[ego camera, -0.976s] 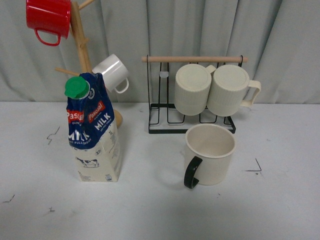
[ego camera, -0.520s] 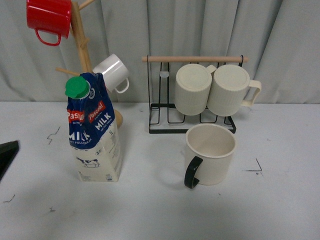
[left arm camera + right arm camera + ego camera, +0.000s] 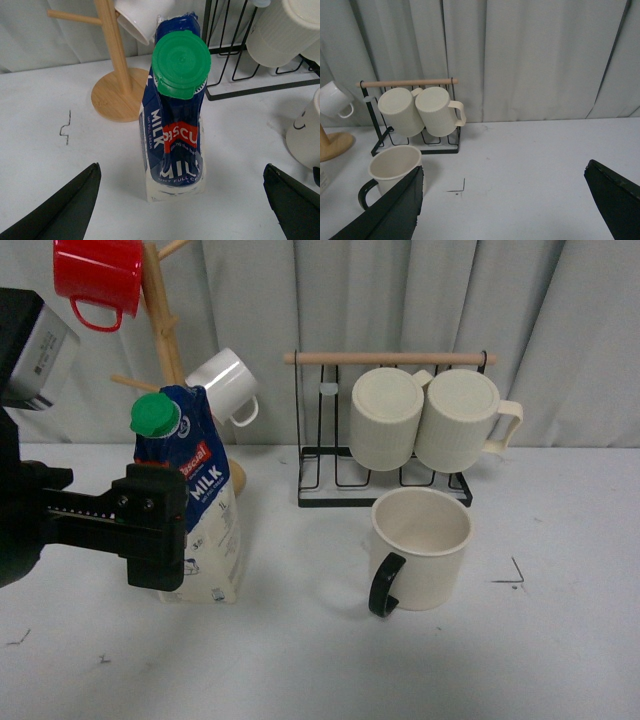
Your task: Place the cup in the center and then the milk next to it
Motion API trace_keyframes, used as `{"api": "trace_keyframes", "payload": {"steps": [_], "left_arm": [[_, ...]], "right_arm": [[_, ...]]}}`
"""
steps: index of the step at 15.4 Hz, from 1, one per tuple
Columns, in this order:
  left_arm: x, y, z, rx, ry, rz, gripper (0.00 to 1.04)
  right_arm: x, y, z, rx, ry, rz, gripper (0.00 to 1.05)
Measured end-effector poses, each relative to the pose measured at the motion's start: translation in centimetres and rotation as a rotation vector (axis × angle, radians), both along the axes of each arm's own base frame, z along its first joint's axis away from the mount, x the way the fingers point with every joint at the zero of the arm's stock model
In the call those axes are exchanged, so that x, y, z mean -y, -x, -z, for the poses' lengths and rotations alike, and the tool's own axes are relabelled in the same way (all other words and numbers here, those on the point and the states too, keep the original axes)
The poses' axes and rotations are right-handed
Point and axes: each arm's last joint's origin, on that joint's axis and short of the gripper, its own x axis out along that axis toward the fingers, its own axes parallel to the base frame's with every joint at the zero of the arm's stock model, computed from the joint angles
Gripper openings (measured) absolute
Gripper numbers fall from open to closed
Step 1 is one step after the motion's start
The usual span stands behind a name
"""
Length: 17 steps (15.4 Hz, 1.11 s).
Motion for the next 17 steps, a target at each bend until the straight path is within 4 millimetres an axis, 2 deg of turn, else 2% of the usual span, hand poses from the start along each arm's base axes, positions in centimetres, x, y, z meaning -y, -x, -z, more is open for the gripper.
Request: {"api": "trace_keyframes", "payload": {"steps": [5,7,10,12,14,15,17], "left_arm": [[1.0,-3.5,1.0,-0.007,0.023,-0.016,0.98],[0.8,-4.4,2.1,-0.017,0.035,-0.054,0.96],[0.5,-5.0,2.6,-0.020,0.068,-0.109,0.62],[0.9,-4.9,2.6,-0.018,0.089,-0.104,0.22],[1.2,-4.7,2.5,-0.019,0.081,-0.110,0.07],[1.5,-4.5,2.2,-0.017,0.075,-0.118,0.03],[2.4,-3.8,1.7,-0.013,0.064,-0.113,0.03]], "right_arm": [[0.0,0.0,0.0,0.000,0.000,0.000,0.98],[0.0,0.0,0.0,0.000,0.000,0.000,0.98],[0.0,0.0,0.0,0.000,0.000,0.000,0.98],[0.0,0.0,0.0,0.000,0.000,0.000,0.98],[0.0,0.0,0.0,0.000,0.000,0.000,0.98],[0.0,0.0,0.0,0.000,0.000,0.000,0.98],[0.0,0.0,0.0,0.000,0.000,0.000,0.98]]}}
